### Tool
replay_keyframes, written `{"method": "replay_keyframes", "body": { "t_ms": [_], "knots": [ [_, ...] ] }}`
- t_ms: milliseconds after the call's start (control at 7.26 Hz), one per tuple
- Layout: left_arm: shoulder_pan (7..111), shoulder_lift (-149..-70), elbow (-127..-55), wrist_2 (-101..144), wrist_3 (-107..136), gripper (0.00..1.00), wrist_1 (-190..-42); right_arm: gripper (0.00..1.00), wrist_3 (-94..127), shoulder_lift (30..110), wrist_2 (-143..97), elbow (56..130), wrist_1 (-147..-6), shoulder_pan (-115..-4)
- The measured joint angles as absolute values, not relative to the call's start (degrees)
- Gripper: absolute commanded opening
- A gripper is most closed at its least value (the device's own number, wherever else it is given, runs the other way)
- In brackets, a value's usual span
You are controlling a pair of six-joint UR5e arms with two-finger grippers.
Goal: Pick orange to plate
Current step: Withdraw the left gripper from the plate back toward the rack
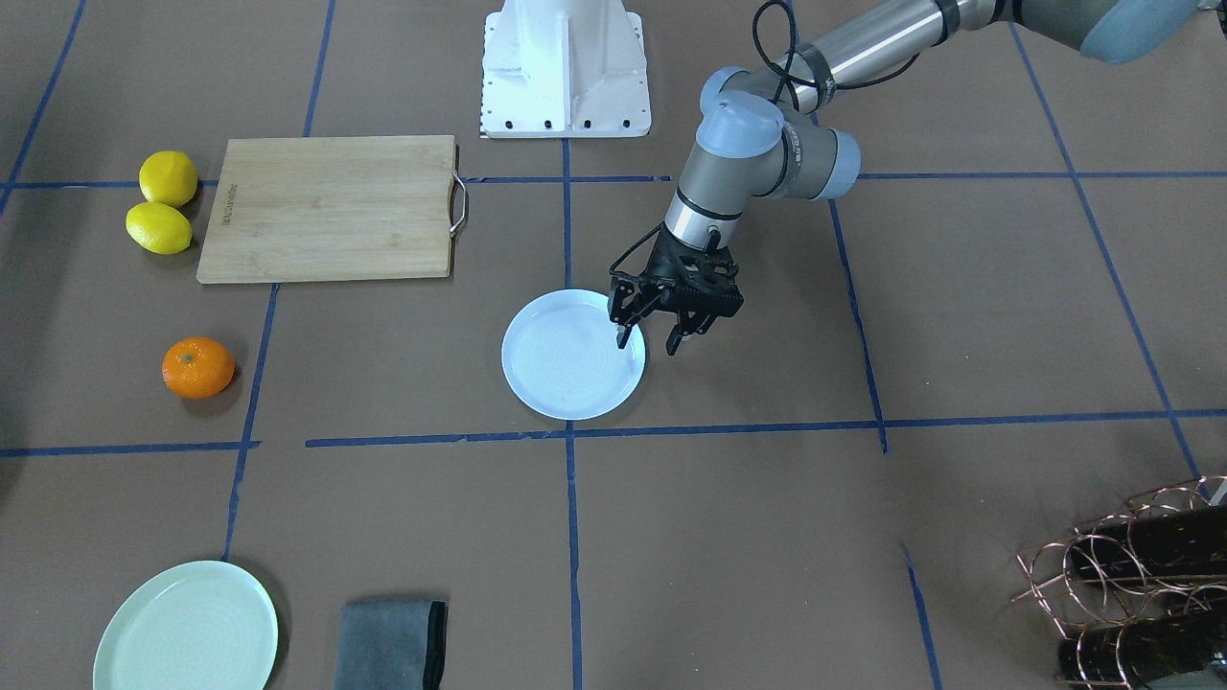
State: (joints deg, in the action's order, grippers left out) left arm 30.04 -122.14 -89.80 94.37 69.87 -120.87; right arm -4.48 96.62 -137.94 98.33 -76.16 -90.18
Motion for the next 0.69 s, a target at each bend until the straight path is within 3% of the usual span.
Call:
{"method": "replay_keyframes", "body": {
  "t_ms": [413,688],
  "knots": [
    [45.9,-115.4,-108.0,109.1,43.7,1.00,-98.1,1.00,-0.4,94.4,-140.4,101.1,-76.1,-85.9],
    [62.3,-106.9,-109.2,123.3,20.1,1.00,-94.2,1.00,5.7,91.2,-140.7,103.0,-76.2,-81.8]
  ]
}}
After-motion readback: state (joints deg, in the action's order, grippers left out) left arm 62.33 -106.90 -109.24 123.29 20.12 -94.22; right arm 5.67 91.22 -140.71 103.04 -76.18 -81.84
